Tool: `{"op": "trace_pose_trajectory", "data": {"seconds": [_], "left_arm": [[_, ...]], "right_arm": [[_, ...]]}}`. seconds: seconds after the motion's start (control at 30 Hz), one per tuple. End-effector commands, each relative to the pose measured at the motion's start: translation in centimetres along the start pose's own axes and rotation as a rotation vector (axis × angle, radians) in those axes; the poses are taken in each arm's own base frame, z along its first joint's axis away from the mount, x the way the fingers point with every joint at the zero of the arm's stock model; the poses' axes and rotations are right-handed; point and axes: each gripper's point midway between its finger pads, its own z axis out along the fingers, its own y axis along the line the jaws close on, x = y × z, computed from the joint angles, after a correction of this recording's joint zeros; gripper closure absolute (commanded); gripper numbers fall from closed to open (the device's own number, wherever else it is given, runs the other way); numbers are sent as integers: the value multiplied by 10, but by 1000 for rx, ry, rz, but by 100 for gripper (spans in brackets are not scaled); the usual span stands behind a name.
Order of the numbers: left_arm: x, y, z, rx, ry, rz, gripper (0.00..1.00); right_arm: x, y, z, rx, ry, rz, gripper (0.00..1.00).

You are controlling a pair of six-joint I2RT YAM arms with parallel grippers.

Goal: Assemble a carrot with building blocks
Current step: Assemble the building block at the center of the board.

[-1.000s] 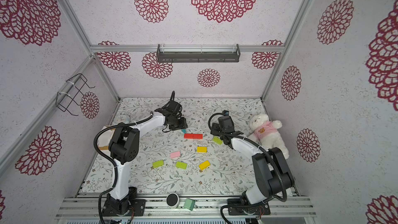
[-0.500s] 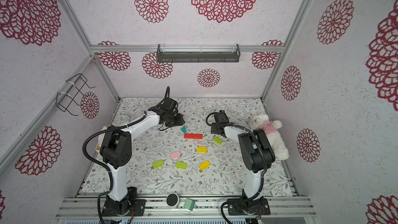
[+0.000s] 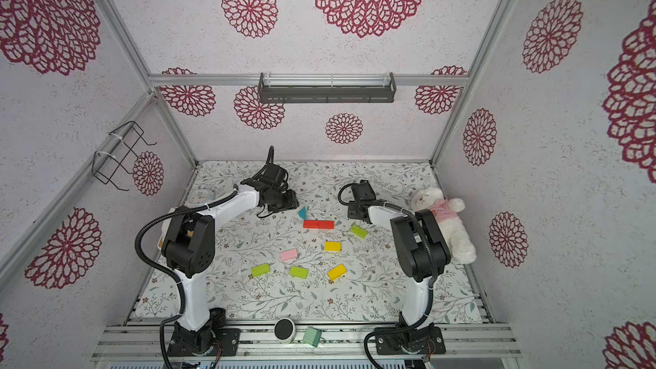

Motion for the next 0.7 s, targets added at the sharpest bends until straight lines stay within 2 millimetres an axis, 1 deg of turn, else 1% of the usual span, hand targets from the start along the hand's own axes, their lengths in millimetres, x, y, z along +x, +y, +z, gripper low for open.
{"op": "trace_pose_trajectory", "data": {"seconds": [0.0, 0.27, 0.47, 0.67], "left_arm": [[-13, -8, -16, 36, -55, -5, 47], [-11, -8, -14, 42, -51, -5, 47], [-10, -9, -14, 47, -47, -5, 47], [-10, -7, -15, 48, -49, -5, 47]], "right_arm": [[0, 0, -1, -12, 6, 29, 57], [7, 6, -2, -33, 21, 71, 58], [13, 18, 0, -52, 32, 90, 58], [15, 31, 2, -74, 40, 103, 58]]}}
